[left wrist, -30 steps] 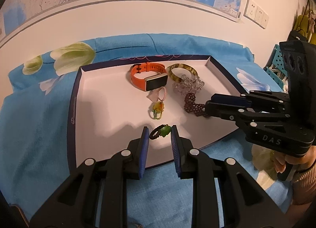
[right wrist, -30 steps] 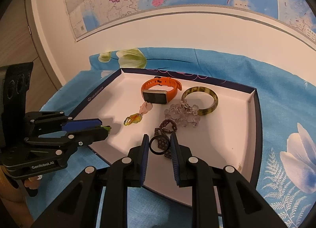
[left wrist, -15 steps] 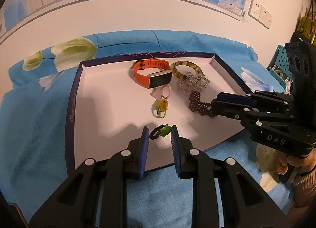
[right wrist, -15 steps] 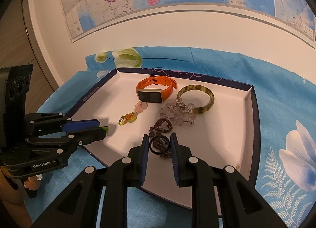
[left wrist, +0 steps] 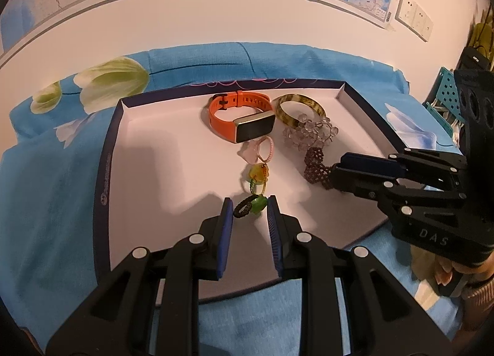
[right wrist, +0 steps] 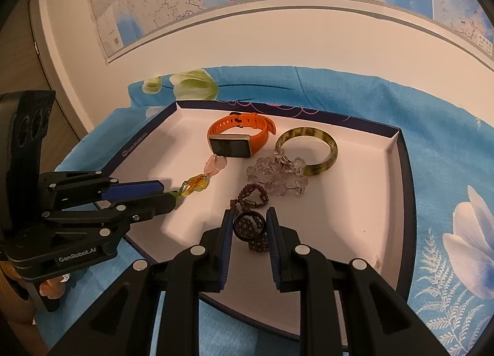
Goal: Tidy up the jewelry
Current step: 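Open the left tool to release the green-stone ring while the right tool releases the black ring, then move the left tool to the silver ring while the right tool moves to the gold ring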
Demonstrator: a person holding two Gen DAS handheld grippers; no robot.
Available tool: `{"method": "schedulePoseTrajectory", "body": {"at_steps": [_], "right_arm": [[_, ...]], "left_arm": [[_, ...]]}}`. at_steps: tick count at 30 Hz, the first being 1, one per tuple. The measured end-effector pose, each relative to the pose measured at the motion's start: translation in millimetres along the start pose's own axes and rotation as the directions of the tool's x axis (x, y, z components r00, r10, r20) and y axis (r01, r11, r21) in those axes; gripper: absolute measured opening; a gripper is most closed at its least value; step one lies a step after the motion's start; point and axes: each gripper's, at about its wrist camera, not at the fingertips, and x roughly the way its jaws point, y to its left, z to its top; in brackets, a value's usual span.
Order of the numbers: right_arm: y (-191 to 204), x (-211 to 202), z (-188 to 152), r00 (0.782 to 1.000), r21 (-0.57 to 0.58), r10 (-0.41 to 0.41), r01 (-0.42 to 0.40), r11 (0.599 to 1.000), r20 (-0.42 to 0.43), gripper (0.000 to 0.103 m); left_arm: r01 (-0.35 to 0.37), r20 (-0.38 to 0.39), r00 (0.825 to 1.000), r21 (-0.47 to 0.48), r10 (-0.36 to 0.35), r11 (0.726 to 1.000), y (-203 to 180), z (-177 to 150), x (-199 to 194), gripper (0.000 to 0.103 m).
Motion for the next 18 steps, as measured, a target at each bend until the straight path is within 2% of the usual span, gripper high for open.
{"method": "schedulePoseTrajectory", "body": {"at_steps": [5,7,11,13,18], "right_arm": [[-1,-3,0,1.000,0.020,0.007,-0.007,1.000,0.017,0.022],[-2,-11,1,0.999,0.035,0.028,-0.029,0.999,0.037,0.026],[-3,-37,3,0.995,0.043,0.035,-0.040,0.998,0.096,0.032],[-5,-55,2,0.991,0.046,0.036,-0.042,0.998,0.126,0.038],[-18,-97,-12,0.984,0.065,0.013,-0.025,0.998,0.177,0.047]], "left_arm": [[0.010,0.007,1.000,-0.005,-0.010,1.000,0,1,1,0.025],[0.015,0.022,1.000,-0.010,-0.015,1.000,0,0,-4,0.029],[0.021,0.102,0.995,-0.008,-0.021,1.000,3,-5,-32,0.042],[0.034,0.151,0.988,-0.013,-0.032,0.999,9,-9,-51,0.043],[0.051,0.212,0.976,-0.048,-0.039,0.998,28,-20,-87,0.046]]}}
